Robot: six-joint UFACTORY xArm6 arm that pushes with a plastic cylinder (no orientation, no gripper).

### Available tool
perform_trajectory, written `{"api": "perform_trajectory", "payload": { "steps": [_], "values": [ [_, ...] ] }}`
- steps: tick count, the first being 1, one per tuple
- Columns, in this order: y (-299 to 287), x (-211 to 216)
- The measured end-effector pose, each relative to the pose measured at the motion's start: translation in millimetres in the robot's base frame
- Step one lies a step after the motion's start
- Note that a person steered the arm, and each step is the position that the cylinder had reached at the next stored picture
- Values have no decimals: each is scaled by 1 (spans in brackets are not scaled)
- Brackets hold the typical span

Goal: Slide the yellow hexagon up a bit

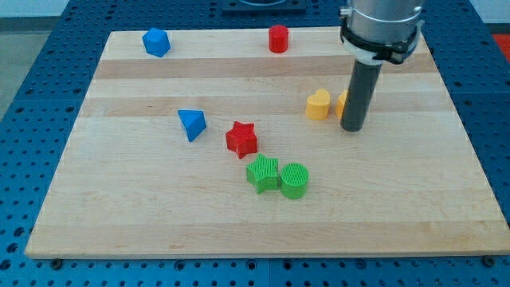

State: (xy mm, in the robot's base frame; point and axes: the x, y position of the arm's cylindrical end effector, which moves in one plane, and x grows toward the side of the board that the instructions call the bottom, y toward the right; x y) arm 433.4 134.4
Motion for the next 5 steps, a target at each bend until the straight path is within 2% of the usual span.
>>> {"api": "perform_trajectory", "payload": {
  "steps": [4,5],
  "values": [
    [2,-6],
    [2,-21]
  ]
}}
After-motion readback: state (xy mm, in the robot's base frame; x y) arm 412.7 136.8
